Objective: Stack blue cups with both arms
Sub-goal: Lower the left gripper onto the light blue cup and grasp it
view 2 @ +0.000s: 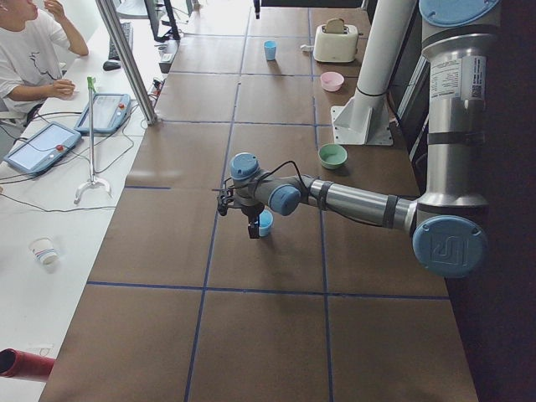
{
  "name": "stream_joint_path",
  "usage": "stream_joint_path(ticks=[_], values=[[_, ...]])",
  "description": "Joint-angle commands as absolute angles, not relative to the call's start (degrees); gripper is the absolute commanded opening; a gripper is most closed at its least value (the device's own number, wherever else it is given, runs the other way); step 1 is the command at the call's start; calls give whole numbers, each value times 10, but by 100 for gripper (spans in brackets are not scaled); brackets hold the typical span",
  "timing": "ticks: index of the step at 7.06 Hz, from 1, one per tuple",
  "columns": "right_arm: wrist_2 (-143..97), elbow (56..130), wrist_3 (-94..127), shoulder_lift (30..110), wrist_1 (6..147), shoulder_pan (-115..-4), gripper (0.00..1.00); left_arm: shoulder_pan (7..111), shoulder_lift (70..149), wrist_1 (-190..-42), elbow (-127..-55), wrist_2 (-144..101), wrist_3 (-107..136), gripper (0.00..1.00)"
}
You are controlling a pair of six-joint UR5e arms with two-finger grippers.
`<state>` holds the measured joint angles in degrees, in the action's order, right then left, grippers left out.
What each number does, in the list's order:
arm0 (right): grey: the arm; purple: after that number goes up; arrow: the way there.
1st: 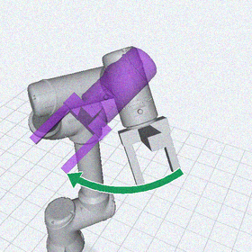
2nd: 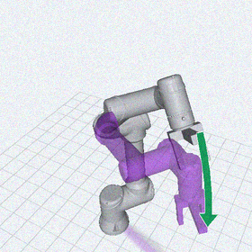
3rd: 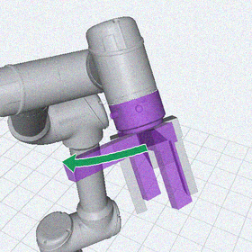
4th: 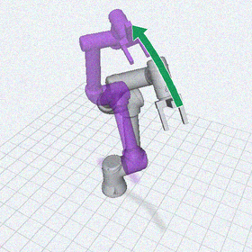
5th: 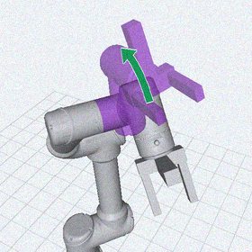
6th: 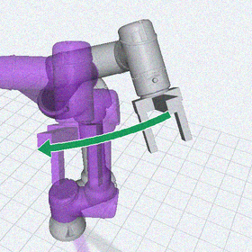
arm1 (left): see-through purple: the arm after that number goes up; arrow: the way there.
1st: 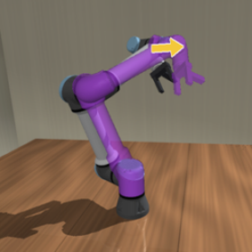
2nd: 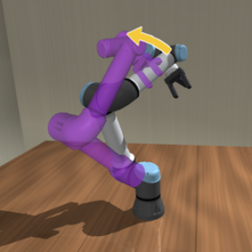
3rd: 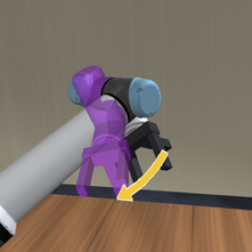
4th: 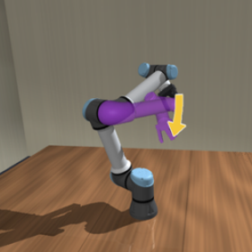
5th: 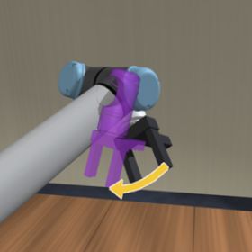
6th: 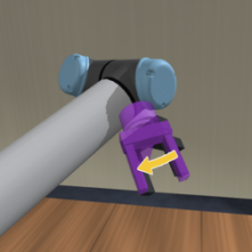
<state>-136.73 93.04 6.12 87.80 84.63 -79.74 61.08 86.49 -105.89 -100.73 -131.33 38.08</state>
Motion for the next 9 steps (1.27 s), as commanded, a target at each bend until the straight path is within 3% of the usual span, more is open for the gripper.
stream_joint_path(ticks=[1,3,4,5,6,7,8,9], values=[[-1368,931,61,878,846,-792,100,601,865,-1076,-988,-1314,380,100],[-1368,932,61,877,846,-788,100,599,865,-1114,-957,-1315,380,93],[-1368,933,62,876,846,-787,100,595,865,-1126,-954,-1316,383,81],[-1368,933,62,875,846,-787,100,593,865,-1127,-954,-1316,385,55],[-1368,933,62,875,846,-787,100,593,865,-1128,-954,-1333,385,22],[-1367,933,62,875,846,-787,100,592,866,-1129,-954,-1362,381,7],[-1367,932,62,875,846,-787,100,590,867,-1147,-954,-1381,384,0],[-1367,931,62,875,846,-787,100,590,874,-1164,-961,-1407,396,0]])
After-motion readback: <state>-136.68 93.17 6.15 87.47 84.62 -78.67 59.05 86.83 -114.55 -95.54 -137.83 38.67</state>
